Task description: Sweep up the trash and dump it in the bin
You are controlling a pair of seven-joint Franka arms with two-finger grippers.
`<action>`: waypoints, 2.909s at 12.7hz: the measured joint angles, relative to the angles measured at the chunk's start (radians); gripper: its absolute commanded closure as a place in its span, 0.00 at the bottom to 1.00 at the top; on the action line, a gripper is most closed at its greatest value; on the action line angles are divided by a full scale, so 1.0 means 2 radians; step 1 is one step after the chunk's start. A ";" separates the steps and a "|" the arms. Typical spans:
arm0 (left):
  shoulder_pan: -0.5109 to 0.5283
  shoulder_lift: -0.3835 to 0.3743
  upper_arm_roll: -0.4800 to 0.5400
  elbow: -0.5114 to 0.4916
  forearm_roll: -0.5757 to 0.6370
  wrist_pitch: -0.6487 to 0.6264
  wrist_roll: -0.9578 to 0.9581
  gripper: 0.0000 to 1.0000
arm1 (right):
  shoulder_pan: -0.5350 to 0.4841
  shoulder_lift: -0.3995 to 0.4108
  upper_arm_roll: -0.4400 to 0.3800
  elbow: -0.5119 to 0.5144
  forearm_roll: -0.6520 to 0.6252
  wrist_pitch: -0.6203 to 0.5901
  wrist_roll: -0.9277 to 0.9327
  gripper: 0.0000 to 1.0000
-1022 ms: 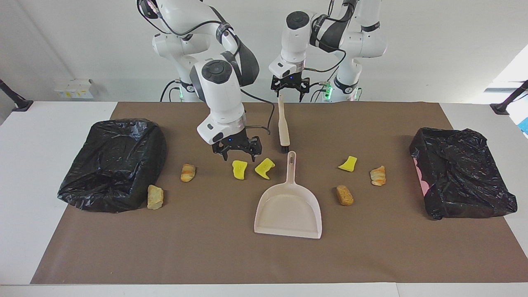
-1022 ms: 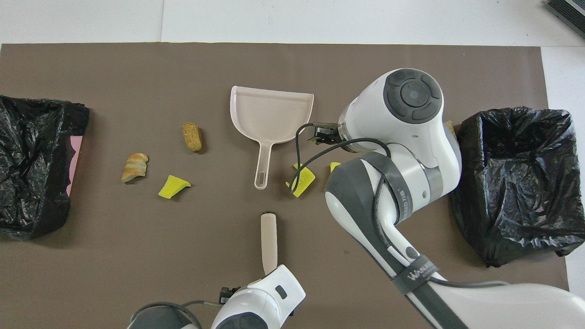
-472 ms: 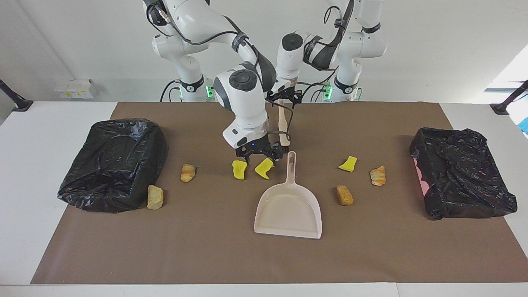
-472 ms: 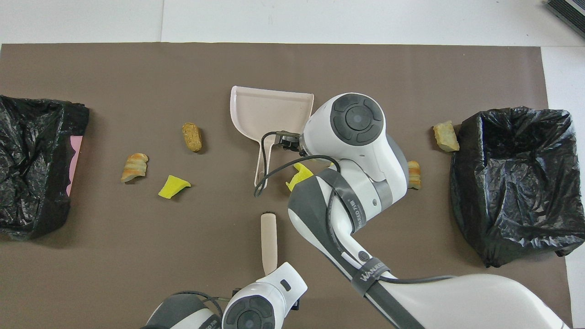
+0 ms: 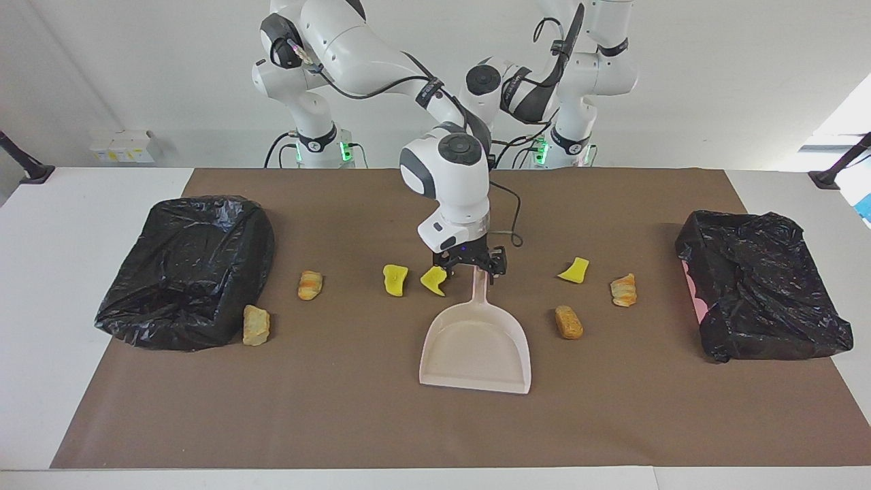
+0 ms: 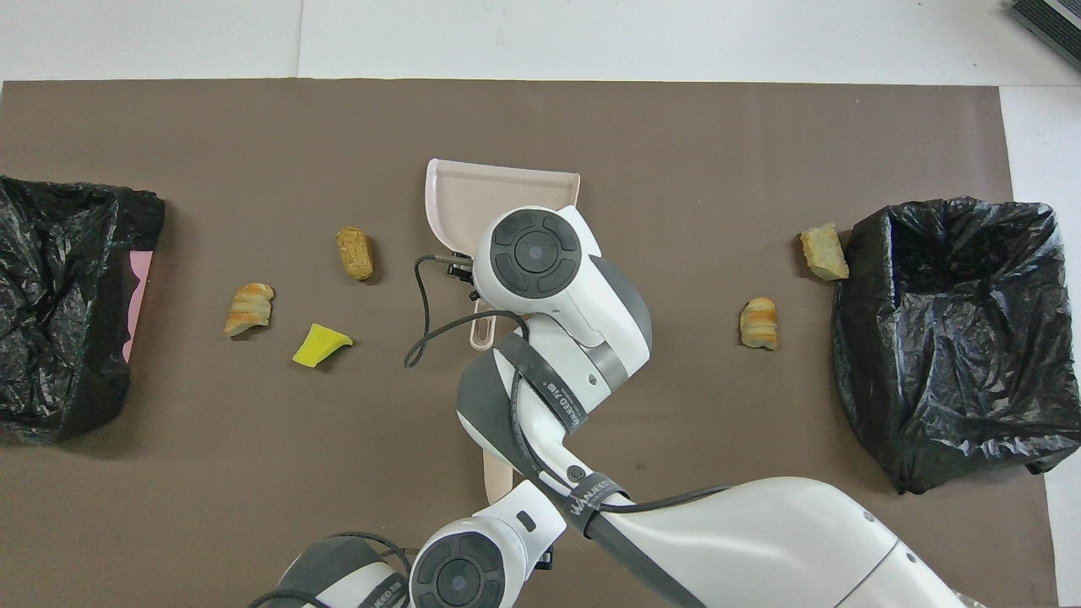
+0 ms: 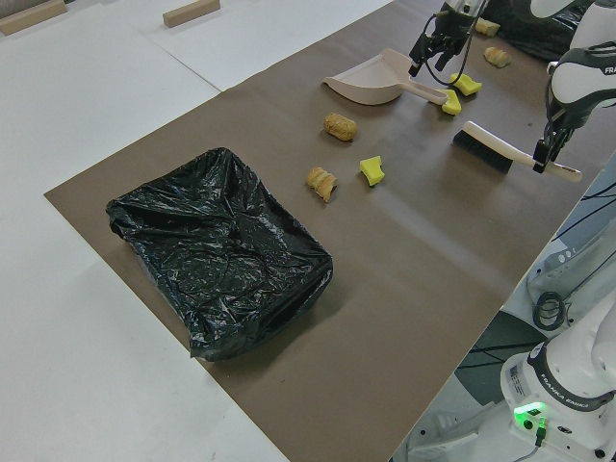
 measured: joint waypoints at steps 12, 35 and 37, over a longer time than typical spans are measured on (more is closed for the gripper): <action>0.001 -0.047 0.080 0.029 0.020 -0.144 0.050 1.00 | 0.011 0.019 0.000 0.002 -0.023 -0.011 0.000 0.74; 0.017 0.066 0.430 0.095 0.259 -0.129 0.246 1.00 | -0.106 -0.098 0.002 -0.054 0.038 -0.181 -0.570 1.00; 0.020 0.067 0.433 0.095 0.259 -0.128 0.246 1.00 | -0.102 -0.112 0.002 -0.074 0.038 -0.180 -0.640 1.00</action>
